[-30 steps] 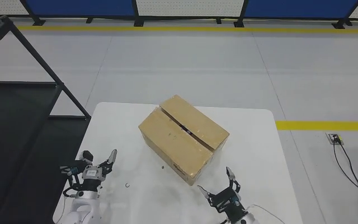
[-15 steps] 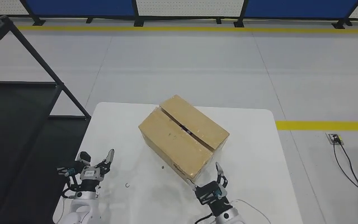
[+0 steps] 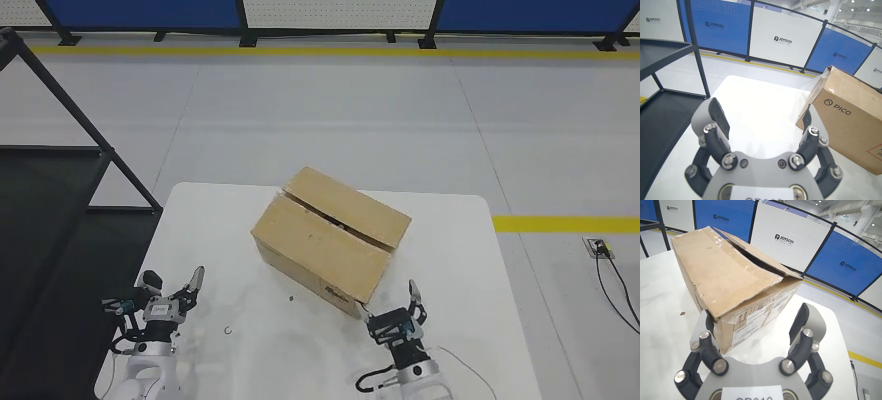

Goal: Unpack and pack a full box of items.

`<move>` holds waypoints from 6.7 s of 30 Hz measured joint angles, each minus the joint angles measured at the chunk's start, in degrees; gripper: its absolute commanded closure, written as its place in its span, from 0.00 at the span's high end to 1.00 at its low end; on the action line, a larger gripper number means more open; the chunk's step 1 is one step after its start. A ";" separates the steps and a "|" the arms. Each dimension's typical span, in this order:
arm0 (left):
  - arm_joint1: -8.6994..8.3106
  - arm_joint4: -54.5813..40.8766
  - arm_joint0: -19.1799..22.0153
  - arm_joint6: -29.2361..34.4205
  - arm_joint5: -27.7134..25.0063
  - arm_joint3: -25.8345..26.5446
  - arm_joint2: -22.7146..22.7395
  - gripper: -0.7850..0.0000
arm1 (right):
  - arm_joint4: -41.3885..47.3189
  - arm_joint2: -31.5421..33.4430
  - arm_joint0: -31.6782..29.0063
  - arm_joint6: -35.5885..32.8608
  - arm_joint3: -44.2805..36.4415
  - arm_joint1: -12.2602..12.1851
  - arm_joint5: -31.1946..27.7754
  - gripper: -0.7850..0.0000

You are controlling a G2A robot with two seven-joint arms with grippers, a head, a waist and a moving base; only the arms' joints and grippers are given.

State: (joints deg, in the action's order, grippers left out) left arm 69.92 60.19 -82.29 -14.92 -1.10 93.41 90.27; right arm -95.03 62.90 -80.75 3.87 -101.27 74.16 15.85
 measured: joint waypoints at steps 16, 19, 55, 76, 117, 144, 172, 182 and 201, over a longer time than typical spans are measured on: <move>-0.22 5.72 6.94 6.88 -5.05 -3.97 -1.91 1.00 | 8.34 8.58 -3.23 4.16 -2.25 -0.58 -8.58 1.00; -0.37 8.07 8.53 7.90 -6.10 -5.32 -2.17 1.00 | 10.16 12.31 -6.21 6.77 -5.32 -1.63 -19.19 1.00; 1.20 20.28 24.85 8.34 -7.52 -17.58 -14.21 1.00 | 42.97 27.06 0.07 -15.49 -4.97 -3.56 -38.12 1.00; 1.24 21.67 20.55 8.00 -9.52 -10.55 -15.30 1.00 | 59.95 25.50 11.22 -29.82 2.09 -3.79 -34.90 1.00; 0.50 16.50 8.20 0.95 -8.07 -5.17 -7.49 1.00 | 88.91 21.77 26.03 -56.80 17.84 -6.73 -45.22 0.33; 0.66 16.87 7.69 0.97 -7.22 -4.69 -7.19 1.00 | 91.77 20.15 24.68 -57.43 18.02 -8.60 -48.65 0.00; 1.23 19.86 11.64 5.01 -4.57 -7.90 -9.85 1.00 | 99.34 23.76 20.50 -64.74 17.41 -12.12 -58.55 1.00; 1.55 23.08 13.60 4.64 -6.46 -9.48 -13.02 1.00 | 89.87 32.65 8.23 -55.86 10.46 -13.68 -62.32 1.00; 1.46 26.53 9.43 2.45 -9.59 -5.42 -15.46 1.00 | 81.86 36.01 0.14 -43.57 4.50 -14.53 -61.65 1.00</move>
State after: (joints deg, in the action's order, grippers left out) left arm 71.38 86.72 -72.86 -12.47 -10.69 87.99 74.81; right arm -13.16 98.91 -80.62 -39.70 -96.77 59.63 -45.80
